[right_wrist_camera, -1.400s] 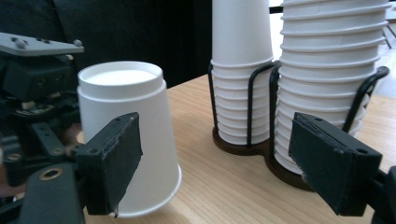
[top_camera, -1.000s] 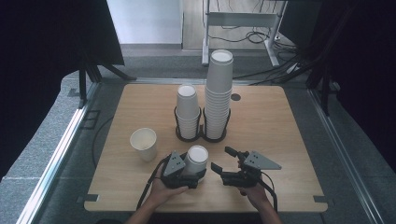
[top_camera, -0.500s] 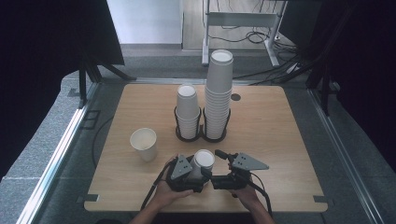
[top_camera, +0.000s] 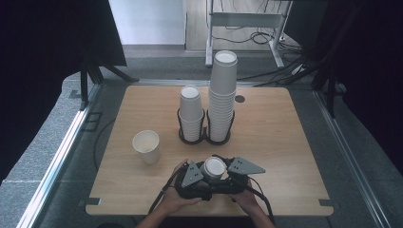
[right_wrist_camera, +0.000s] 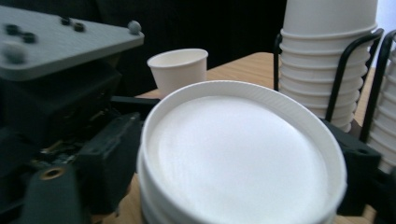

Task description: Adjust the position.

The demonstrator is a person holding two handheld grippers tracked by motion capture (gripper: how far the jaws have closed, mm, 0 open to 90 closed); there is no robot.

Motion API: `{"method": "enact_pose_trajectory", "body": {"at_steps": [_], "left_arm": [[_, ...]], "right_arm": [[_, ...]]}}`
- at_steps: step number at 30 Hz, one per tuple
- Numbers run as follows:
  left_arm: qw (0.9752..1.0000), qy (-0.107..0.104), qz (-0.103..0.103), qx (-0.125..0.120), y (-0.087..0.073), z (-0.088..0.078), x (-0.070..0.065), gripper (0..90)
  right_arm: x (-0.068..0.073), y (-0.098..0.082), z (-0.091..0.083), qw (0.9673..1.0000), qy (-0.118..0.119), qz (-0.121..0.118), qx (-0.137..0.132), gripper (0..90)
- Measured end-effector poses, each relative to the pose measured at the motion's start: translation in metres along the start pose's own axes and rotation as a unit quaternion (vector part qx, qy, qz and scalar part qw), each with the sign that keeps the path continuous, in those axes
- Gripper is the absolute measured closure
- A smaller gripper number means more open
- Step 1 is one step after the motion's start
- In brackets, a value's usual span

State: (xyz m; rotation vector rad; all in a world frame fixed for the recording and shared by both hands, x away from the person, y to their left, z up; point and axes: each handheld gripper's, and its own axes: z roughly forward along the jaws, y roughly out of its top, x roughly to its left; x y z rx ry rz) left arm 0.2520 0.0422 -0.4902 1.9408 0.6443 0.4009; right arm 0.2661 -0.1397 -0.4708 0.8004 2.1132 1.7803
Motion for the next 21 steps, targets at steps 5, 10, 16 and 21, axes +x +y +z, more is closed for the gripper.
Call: {"method": "enact_pose_trajectory", "body": {"at_steps": [5,10,16,21], "left_arm": [[1.0,-0.003,-0.005,0.007,-0.001,0.002,0.002,15.3],[0.9998,-0.001,-0.01,0.015,0.001,0.003,0.001,11.8],[0.9994,-0.002,-0.005,0.035,0.002,0.004,0.003,3.0],[0.9994,-0.007,-0.004,0.035,0.002,0.005,0.002,4.0]], "right_arm": [[-0.002,-0.001,0.001,0.9999,-0.007,0.002,0.01,23.3],[-0.003,0.0,0.002,0.9999,-0.004,0.001,0.012,24.1],[-0.004,0.005,-0.006,0.9998,0.007,0.007,-0.018,24.2],[-0.008,0.007,-0.012,0.9986,0.014,0.03,-0.04,24.2]]}}
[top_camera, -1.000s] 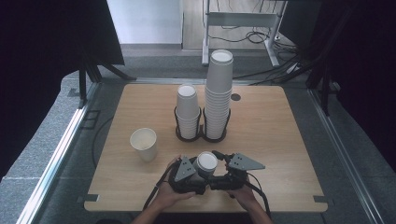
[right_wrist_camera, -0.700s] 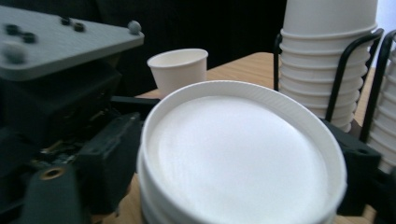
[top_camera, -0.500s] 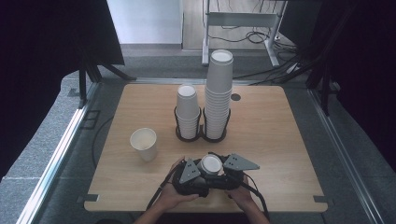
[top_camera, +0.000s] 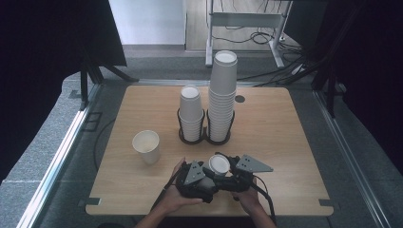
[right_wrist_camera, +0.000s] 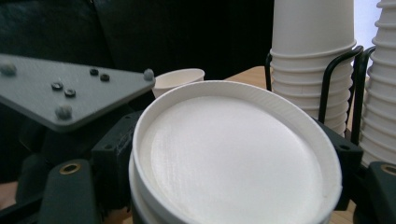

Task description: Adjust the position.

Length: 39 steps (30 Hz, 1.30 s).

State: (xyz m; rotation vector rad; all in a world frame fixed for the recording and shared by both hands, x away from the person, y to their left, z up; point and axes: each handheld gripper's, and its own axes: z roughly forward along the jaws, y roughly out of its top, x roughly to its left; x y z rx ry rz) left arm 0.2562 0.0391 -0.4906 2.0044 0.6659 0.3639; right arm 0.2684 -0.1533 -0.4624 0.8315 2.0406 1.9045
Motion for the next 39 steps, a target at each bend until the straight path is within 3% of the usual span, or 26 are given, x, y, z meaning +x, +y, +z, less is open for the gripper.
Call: {"method": "enact_pose_trajectory", "body": {"at_steps": [13,39], "left_arm": [[0.9998,-0.012,0.014,0.006,-0.0013,0.0003,-0.0009,10.6],[0.9994,0.013,0.033,-0.003,-0.0011,-0.0019,-0.0019,12.4]], "right_arm": [[0.0012,-0.0008,0.0006,0.9999,0.0,-0.011,0.008,23.9],[-0.0004,-0.0017,0.0002,0.9998,0.003,-0.012,0.016,19.2]]}}
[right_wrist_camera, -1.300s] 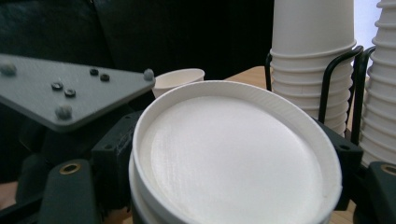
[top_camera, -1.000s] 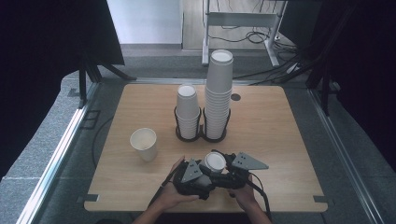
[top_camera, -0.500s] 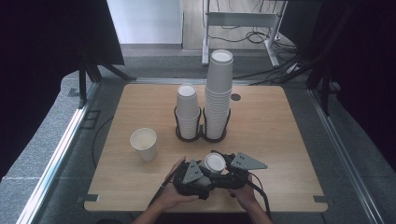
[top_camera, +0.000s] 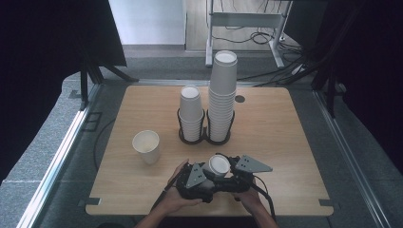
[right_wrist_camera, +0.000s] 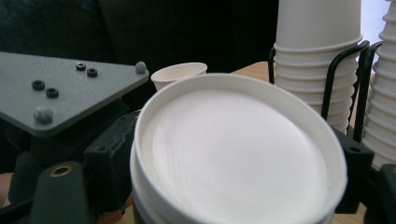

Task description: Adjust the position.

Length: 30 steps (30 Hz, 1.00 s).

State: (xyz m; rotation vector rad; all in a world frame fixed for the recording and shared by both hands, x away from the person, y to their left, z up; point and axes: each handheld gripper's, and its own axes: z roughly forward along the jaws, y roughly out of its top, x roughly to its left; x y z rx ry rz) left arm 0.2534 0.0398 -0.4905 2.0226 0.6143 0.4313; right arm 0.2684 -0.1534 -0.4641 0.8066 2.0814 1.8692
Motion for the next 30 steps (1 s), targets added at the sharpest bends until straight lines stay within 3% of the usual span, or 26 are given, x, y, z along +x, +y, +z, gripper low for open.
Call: {"method": "enact_pose_trajectory", "body": {"at_steps": [10,30], "left_arm": [[1.0,0.01,-0.001,0.0,0.0,-0.003,0.004,12.4],[0.9992,0.037,0.0,0.015,0.0,-0.006,0.013,12.3]], "right_arm": [[-0.001,0.0,-0.001,1.0,-0.008,0.002,-0.001,14.1],[-0.004,0.007,-0.017,0.9997,-0.008,-0.004,-0.023,13.5]]}}
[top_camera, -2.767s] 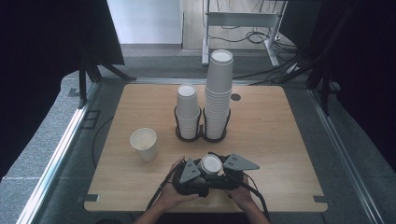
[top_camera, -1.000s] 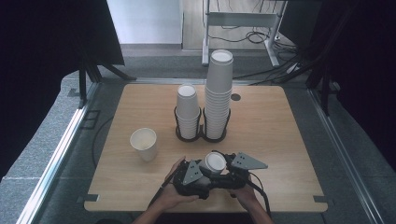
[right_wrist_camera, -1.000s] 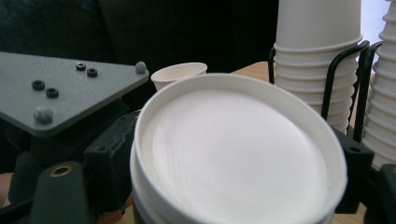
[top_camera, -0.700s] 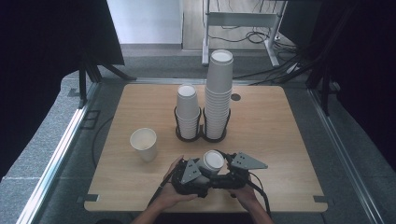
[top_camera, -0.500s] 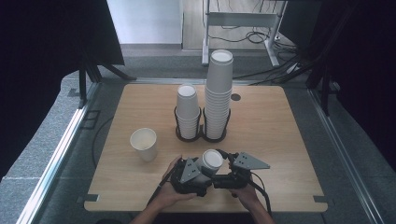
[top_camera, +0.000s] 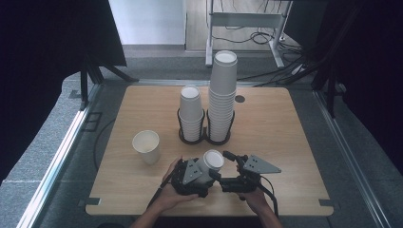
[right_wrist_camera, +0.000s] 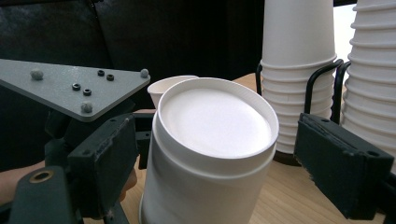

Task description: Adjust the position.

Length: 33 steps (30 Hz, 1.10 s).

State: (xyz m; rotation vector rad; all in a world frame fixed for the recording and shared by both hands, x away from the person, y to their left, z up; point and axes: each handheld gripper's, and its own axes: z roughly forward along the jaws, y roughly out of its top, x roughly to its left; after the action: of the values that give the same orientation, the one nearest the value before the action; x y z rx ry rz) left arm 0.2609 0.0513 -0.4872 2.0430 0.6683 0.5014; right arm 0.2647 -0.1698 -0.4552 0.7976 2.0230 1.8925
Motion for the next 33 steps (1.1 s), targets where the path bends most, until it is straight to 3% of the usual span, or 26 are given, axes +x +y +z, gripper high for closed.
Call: {"method": "enact_pose_trajectory", "body": {"at_steps": [33], "left_arm": [[0.9987,0.048,0.011,0.013,-0.001,-0.003,0.013,12.2]], "right_arm": [[-0.009,-0.002,-0.006,0.9998,0.001,-0.003,0.022,15.1]]}}
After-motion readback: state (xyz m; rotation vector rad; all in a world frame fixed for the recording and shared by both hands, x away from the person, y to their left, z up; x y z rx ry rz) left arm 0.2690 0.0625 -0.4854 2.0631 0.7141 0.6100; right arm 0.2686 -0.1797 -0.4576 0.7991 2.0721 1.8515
